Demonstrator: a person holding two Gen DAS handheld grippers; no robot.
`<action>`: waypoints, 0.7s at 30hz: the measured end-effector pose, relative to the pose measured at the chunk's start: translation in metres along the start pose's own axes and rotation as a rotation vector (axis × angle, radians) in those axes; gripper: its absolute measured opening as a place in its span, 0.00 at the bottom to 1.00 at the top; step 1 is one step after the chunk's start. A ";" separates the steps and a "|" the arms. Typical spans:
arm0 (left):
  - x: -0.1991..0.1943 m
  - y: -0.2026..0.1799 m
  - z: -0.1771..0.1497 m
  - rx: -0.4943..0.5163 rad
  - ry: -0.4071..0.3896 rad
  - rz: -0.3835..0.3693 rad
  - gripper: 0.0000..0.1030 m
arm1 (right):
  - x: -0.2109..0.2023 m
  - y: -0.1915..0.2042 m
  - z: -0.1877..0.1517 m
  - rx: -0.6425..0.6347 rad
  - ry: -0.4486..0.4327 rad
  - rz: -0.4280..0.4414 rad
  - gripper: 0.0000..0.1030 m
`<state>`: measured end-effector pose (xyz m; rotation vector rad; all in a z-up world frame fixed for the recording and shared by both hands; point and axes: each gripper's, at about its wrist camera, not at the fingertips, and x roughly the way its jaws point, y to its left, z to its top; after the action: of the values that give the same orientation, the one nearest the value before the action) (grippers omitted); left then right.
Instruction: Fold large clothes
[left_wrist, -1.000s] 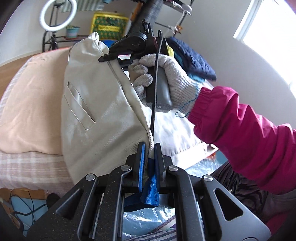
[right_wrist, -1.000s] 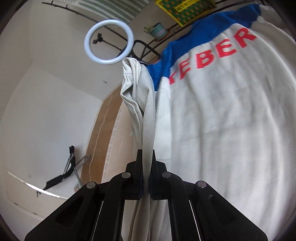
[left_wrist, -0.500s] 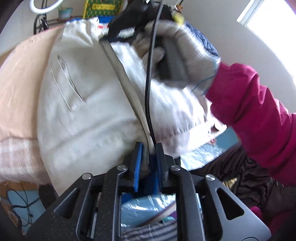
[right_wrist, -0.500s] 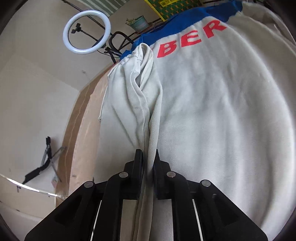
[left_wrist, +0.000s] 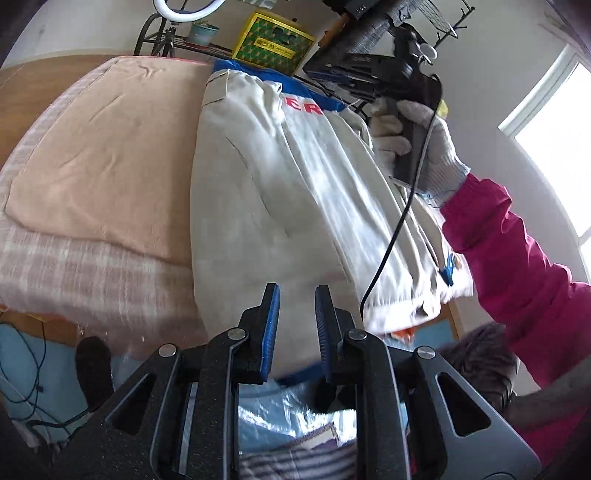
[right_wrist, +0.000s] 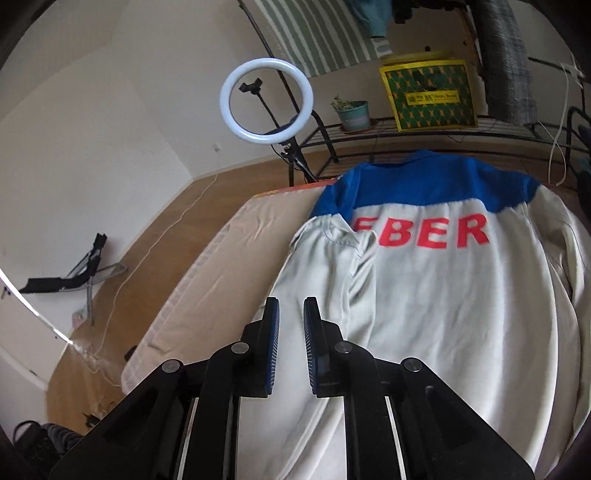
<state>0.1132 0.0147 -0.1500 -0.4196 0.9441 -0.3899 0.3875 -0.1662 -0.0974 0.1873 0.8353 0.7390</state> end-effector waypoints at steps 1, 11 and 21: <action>0.008 -0.001 0.004 0.012 0.009 0.004 0.17 | 0.013 0.005 0.004 -0.007 0.008 0.003 0.12; 0.080 0.003 -0.015 0.087 0.181 0.047 0.17 | 0.128 -0.049 0.018 0.048 0.124 -0.204 0.12; 0.069 -0.011 -0.024 0.167 0.120 0.062 0.17 | 0.122 -0.076 0.009 0.106 0.124 -0.228 0.07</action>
<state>0.1280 -0.0335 -0.2048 -0.2159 1.0297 -0.4371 0.4872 -0.1406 -0.1974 0.1385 0.9961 0.4960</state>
